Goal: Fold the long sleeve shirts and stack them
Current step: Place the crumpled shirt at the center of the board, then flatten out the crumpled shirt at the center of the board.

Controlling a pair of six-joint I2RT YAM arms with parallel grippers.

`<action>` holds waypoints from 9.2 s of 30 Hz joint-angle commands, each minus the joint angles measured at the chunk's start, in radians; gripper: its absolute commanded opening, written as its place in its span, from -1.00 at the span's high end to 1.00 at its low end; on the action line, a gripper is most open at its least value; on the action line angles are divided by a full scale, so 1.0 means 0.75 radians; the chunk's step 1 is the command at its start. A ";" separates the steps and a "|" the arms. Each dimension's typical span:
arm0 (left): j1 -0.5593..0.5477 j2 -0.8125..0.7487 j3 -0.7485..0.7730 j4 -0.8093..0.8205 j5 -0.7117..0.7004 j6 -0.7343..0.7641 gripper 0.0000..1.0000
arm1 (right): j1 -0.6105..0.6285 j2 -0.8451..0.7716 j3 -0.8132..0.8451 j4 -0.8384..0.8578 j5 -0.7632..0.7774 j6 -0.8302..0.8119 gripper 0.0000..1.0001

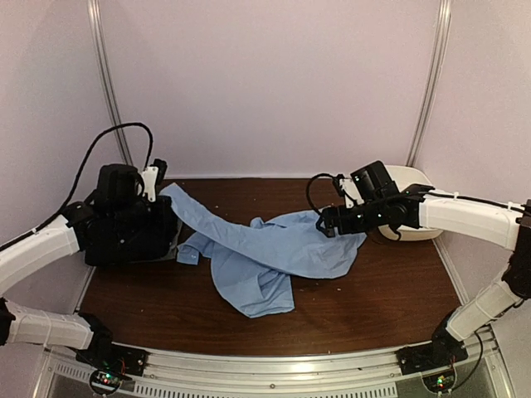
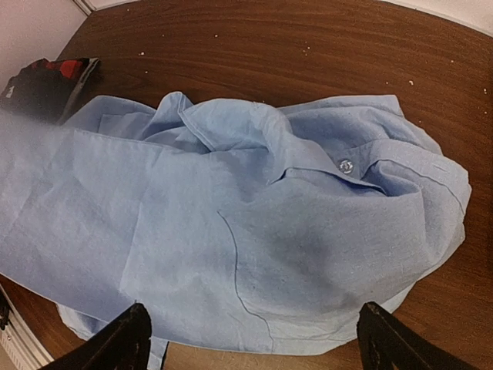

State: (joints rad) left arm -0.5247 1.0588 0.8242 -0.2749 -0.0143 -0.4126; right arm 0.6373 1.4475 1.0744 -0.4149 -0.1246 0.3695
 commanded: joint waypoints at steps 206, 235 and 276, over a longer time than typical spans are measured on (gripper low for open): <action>-0.175 0.882 0.486 0.048 0.351 0.332 -0.89 | -0.226 -0.471 0.109 -0.832 0.626 0.006 1.00; -0.174 1.342 0.970 0.054 0.682 1.258 -0.92 | -0.341 -0.483 0.161 -0.780 0.388 -0.145 1.00; -0.076 1.226 1.211 -0.221 0.735 0.833 1.00 | -0.382 -0.471 0.107 -0.628 0.108 -0.307 1.00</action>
State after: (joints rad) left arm -0.5873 2.1422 1.7622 -0.5411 0.6201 0.3836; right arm 0.3580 1.0813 1.1625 -0.9585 0.0441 0.1902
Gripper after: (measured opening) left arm 0.011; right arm 0.009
